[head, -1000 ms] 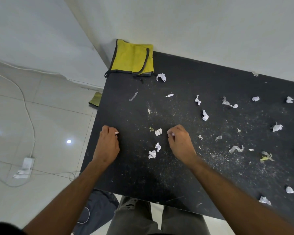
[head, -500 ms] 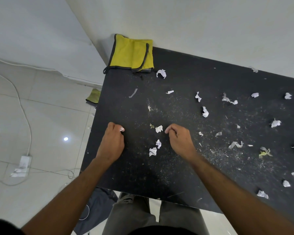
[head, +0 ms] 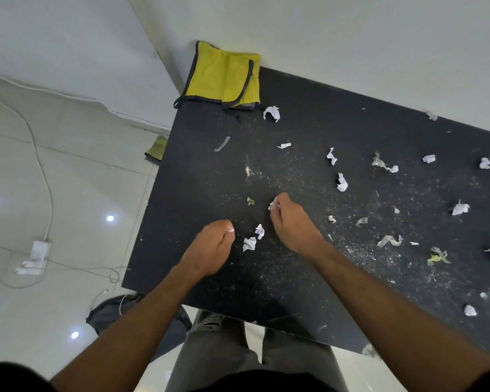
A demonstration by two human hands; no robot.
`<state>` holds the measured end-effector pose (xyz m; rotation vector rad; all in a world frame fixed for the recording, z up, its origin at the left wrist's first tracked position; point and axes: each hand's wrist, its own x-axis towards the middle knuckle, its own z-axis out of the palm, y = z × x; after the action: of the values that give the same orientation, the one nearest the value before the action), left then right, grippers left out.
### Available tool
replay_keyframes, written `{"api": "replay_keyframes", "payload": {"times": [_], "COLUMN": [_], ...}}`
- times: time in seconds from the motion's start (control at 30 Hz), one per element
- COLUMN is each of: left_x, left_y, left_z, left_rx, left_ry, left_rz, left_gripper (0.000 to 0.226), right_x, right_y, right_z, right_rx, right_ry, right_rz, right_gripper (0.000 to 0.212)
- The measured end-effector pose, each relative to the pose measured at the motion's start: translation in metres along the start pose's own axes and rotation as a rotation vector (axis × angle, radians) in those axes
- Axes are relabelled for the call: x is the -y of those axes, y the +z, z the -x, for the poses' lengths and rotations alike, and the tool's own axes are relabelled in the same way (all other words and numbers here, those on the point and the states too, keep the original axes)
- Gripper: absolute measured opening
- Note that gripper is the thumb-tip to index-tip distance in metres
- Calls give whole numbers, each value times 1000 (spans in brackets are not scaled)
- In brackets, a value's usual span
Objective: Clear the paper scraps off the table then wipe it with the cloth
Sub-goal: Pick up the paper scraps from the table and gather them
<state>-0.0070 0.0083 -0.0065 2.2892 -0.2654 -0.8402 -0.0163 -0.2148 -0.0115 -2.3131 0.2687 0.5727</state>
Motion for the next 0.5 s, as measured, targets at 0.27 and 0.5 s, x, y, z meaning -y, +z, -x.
{"api": "replay_keyframes", "payload": {"times": [0.27, 0.5], "left_x": [-1, -5], "left_y": [46, 46], "left_z": [11, 17], "left_rx": [-34, -130], "left_ry": [155, 43], "left_rz": [-360, -233], "left_gripper": [41, 14], "right_x": [-15, -9], "right_y": [-5, 17], "right_z": [23, 26], "right_rx": [77, 189], "right_ry": [-99, -212], "right_rz": [-30, 138], "right_gripper": [38, 36]}}
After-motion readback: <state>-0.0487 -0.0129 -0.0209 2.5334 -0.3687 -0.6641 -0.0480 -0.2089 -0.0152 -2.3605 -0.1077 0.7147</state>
